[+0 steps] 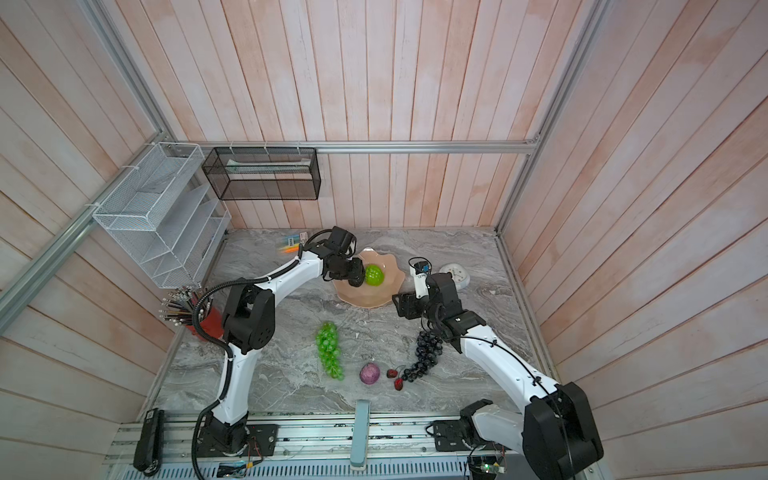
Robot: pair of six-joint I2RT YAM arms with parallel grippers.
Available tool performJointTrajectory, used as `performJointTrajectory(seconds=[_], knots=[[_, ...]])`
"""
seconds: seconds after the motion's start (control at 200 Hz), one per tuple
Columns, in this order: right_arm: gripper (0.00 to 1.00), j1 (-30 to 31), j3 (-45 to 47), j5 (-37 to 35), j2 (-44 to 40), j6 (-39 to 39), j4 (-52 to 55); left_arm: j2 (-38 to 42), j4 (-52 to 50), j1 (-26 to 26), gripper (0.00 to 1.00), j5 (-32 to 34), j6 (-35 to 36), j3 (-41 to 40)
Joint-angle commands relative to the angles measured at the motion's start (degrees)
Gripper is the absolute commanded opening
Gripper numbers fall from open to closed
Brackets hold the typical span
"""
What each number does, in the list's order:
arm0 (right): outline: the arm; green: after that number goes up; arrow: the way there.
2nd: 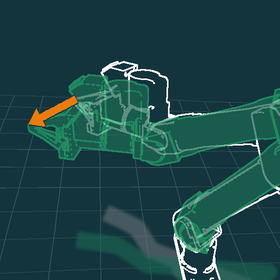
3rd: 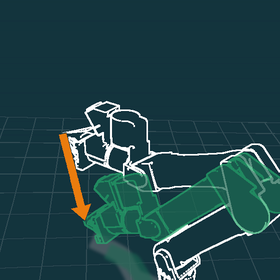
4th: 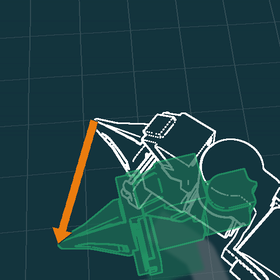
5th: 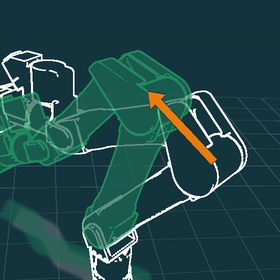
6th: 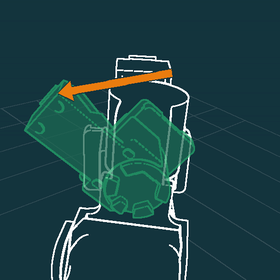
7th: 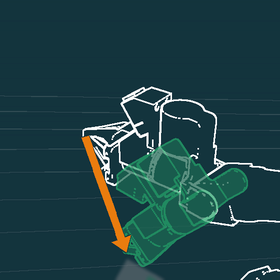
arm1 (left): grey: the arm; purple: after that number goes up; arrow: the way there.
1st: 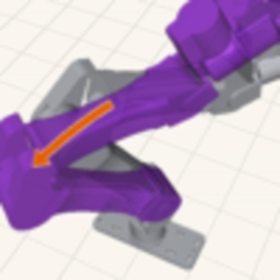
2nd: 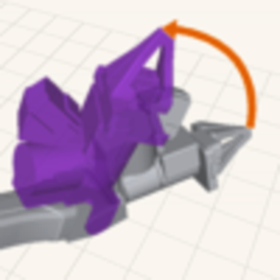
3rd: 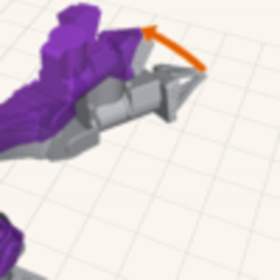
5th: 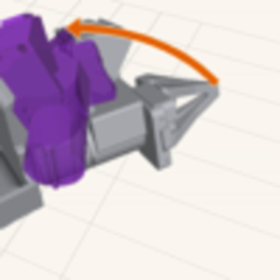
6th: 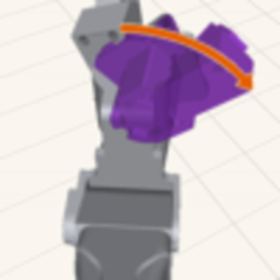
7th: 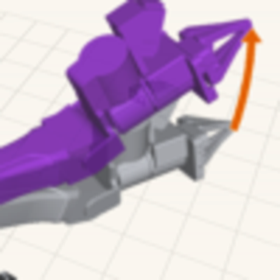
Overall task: Arrange fruit in a fruit bowl
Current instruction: Place the fruit in the fruit bowl.
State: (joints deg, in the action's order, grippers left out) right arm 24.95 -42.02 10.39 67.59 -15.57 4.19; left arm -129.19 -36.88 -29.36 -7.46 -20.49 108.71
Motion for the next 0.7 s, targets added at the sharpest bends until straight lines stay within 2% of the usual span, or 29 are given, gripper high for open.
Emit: performJointTrajectory(seconds=[0.0,0.155,0.29,0.39,0.41,0.445,0.695], knots=[[0.75,0.7,0.4,-0.4,-0.4,-0.9,1.7,-1.8,2.0,0.0,0.38,-0.4,1.1,1.1],[0.75,1.1,0.9,-0.8,-0.7,-1.2,2.0,-1.9,2.5,0.1,0.41,0.0,1.0,0.7],[0.75,1.5,1.2,-1.1,-0.8,-1.5,1.9,-1.8,3.1,0.1,0.55,-0.3,0.6,0.5],[0.76,1.8,1.3,-1.2,-0.7,-1.5,1.7,-1.9,3.0,0.1,0.61,-0.9,0.2,1.1],[0.76,1.8,1.5,-1.2,-0.7,-1.5,1.5,-1.8,3.0,0.1,0.67,-1.0,0.2,1.3],[0.76,1.8,1.5,-1.3,-0.6,-1.6,1.2,-1.6,2.9,0.1,0.69,-1.1,0.1,1.5],[0.78,2.8,0.2,-1.7,-0.4,-1.1,2.4,0.8,2.1,0.1,0.70,-0.5,-0.2,1.7]])
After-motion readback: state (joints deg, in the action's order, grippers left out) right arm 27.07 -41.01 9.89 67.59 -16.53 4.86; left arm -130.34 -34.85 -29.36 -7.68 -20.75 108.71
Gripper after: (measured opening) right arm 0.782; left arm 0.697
